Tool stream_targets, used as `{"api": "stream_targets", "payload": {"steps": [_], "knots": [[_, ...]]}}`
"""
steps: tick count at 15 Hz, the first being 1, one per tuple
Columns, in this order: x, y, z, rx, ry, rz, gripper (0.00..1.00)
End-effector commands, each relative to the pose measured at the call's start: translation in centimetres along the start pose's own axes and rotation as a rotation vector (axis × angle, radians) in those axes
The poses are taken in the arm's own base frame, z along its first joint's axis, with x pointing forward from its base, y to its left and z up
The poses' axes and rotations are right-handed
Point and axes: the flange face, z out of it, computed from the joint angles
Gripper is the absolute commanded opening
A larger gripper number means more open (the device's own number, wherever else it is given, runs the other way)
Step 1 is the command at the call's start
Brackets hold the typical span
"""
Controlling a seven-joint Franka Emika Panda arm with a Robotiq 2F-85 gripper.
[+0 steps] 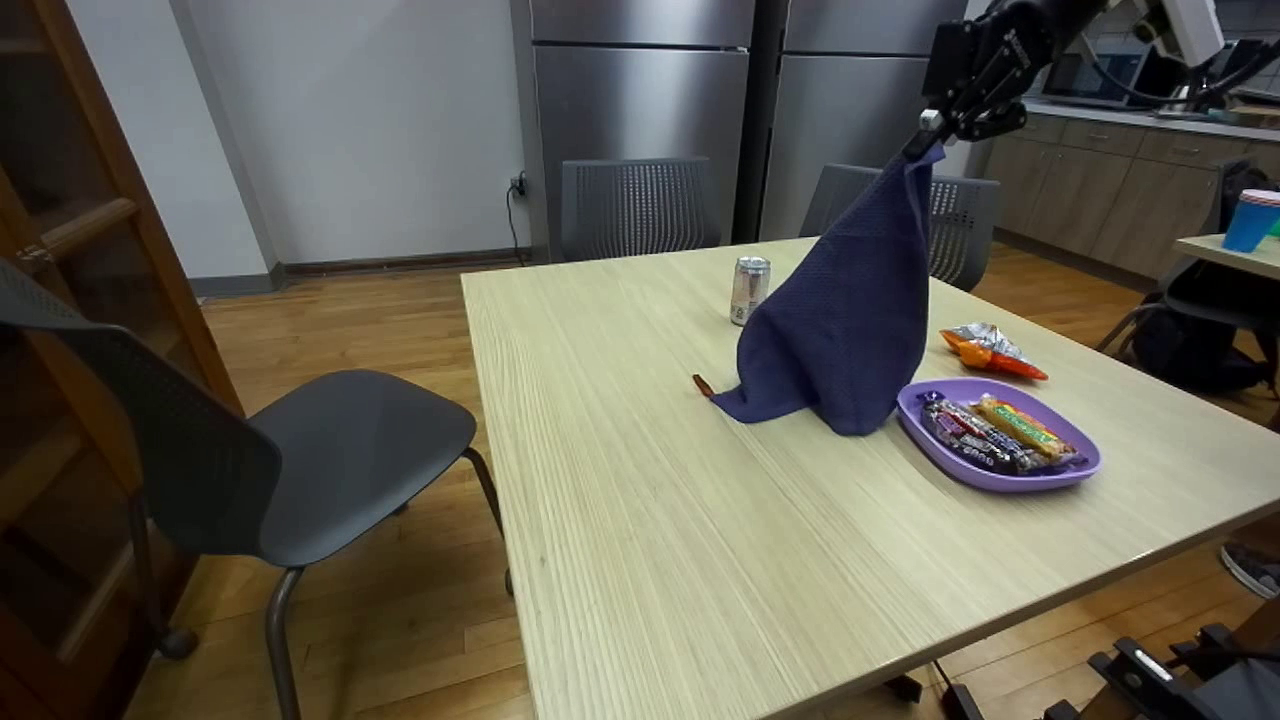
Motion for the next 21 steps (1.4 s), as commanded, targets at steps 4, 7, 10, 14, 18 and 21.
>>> {"api": "stream_targets", "payload": {"steps": [4, 7, 10, 14, 18, 21], "knots": [[-3.3, -0.2, -1.5, 0.018, -0.006, 0.047, 0.01], [-4.9, 0.8, -1.8, 0.014, -0.003, 0.080, 0.01], [-6.5, 2.0, -2.4, 0.020, 0.018, 0.117, 0.01], [-8.3, 3.2, -3.2, 0.029, 0.040, 0.160, 0.01], [-9.6, 3.9, -3.4, 0.030, 0.044, 0.188, 0.01], [-10.4, 5.1, -3.1, 0.023, 0.035, 0.230, 0.01]]}}
